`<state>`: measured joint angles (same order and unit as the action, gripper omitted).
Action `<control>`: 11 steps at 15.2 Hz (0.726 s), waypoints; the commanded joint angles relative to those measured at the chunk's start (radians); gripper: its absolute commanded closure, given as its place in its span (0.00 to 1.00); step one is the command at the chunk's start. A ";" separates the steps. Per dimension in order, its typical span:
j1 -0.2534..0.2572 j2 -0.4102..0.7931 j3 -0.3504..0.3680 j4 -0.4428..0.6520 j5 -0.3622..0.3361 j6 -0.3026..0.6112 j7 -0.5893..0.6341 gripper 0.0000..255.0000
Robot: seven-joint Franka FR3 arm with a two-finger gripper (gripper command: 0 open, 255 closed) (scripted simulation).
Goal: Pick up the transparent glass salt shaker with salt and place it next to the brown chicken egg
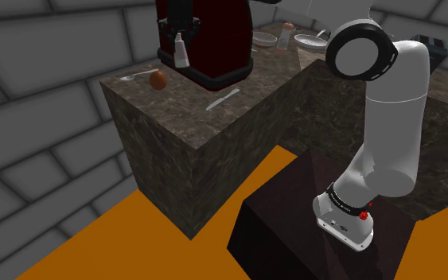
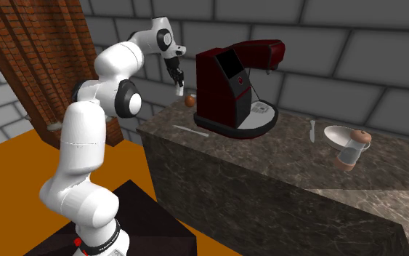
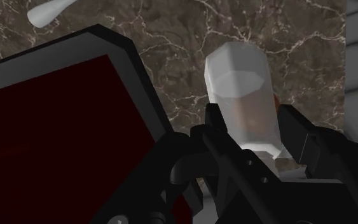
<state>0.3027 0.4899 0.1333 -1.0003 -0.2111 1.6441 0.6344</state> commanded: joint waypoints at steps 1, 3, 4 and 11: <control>-0.003 -0.015 0.001 -0.050 0.001 0.035 0.006 1.00; -0.007 -0.029 0.001 -0.098 0.002 0.069 0.011 1.00; -0.009 -0.035 0.001 -0.121 0.002 0.086 0.013 1.00; -0.018 -0.060 0.001 -0.256 0.002 0.194 0.029 1.00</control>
<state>0.2856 0.4350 0.1341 -1.2326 -0.2089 1.8200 0.6590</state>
